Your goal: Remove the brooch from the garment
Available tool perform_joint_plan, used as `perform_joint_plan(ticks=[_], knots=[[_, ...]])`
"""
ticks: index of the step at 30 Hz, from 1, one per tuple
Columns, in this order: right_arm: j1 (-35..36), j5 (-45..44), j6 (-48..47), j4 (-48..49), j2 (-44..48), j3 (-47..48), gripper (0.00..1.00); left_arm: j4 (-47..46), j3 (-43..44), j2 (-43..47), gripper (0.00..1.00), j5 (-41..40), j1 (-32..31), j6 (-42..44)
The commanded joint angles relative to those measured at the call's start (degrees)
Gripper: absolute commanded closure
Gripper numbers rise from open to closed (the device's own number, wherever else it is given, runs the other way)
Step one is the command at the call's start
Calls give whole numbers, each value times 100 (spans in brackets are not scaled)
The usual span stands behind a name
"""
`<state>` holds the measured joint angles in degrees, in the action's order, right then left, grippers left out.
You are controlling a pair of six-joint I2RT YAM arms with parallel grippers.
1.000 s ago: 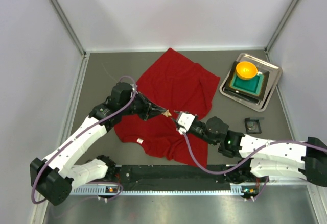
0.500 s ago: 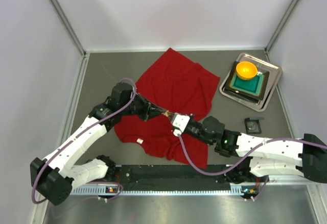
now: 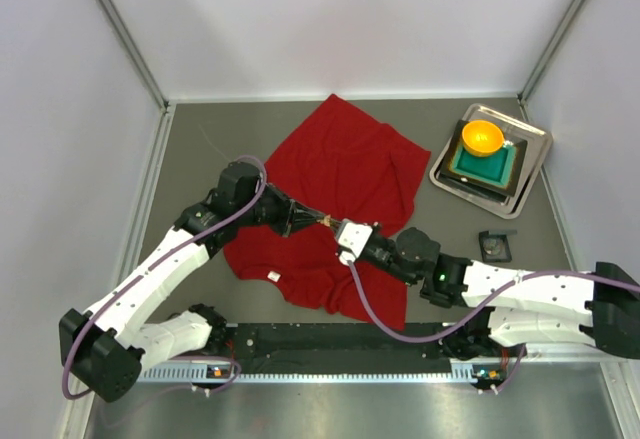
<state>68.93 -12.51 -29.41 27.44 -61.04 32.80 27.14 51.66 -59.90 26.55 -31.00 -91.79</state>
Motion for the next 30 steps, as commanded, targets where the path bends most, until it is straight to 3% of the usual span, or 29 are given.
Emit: perform_joint_plan(ticks=[1, 7, 8, 10, 11, 13, 15, 17, 21, 22, 24, 26, 30], knots=[[60, -217, 137, 86, 215, 174, 100, -76, 2, 145, 100, 9, 7, -173], [68, -417, 698, -422, 294, 350, 100, -593, -199, 172, 98, -9, 7, -103], [51, -445, 1013, -607, 320, 455, 100, -735, -244, 154, 75, 17, 7, 159], [-45, -341, 1392, -1326, 408, 543, 100, -649, -148, 110, 54, -122, 15, 616], [-298, -148, 1864, -1729, 547, 692, 100, -570, -69, 75, 37, -228, 33, 1140], [-589, 386, 2245, -2653, 724, 745, 100, -761, -86, 66, 28, -439, 68, 1653], [-1176, 871, 2877, -3505, 830, 1017, 100, -1059, -234, 92, 23, -440, 121, 2348], [-1302, 1128, 3262, -4368, 1040, 1088, 100, -1629, -523, 136, 21, -406, 112, 2917], [-2312, 2444, 3986, -5319, 1619, 1124, 100, -4044, -1043, -275, 24, 1129, 103, 3492], [-2749, 3212, 4135, -5363, 1656, 1098, 100, -4693, -1079, -581, 27, 1490, 77, 3527], [-3024, 3938, 4513, -5363, 1595, 1088, 100, -5172, -1123, -777, 28, 2344, -80, 3728], [-3052, 4624, 4759, -5354, 1481, 1123, 100, -5088, -1044, -857, 28, 2626, -369, 4419], [-3052, 5250, 5076, -5206, 1348, 1106, 100, -3989, -736, -796, 28, 2611, -757, 5696]])
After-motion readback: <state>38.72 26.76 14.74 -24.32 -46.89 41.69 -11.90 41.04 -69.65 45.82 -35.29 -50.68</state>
